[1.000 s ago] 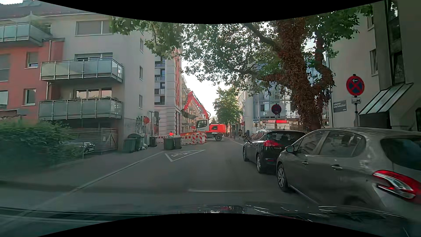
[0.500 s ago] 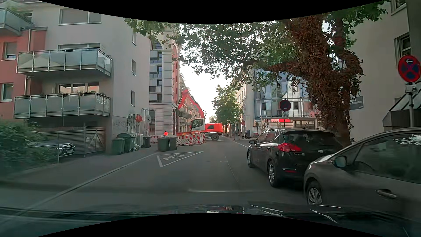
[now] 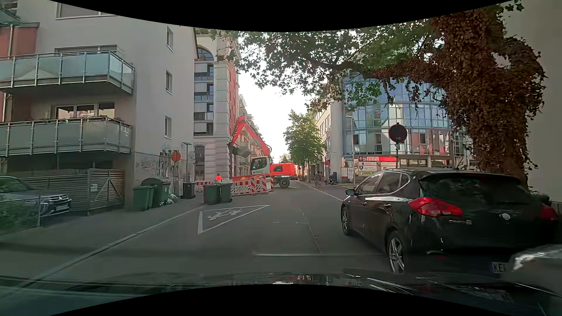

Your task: Follow the waypoints while adhering to traffic rules and regulations

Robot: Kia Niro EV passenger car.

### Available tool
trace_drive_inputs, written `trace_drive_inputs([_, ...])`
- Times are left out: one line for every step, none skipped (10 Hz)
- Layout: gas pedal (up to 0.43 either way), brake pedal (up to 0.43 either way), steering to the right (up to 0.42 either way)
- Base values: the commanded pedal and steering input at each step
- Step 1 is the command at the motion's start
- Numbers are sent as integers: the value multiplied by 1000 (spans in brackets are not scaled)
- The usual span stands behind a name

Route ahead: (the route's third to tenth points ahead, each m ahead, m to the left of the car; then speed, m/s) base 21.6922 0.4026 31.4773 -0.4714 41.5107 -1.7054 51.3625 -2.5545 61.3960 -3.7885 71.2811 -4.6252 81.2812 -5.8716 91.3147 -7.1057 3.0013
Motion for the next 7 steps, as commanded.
trace_drive_inputs([0,0,-26])
trace_drive_inputs([0,24,-31])
trace_drive_inputs([0,55,-34])
trace_drive_inputs([0,67,-35])
trace_drive_inputs([0,79,-35])
trace_drive_inputs([0,91,-36])
trace_drive_inputs([0,104,-35])
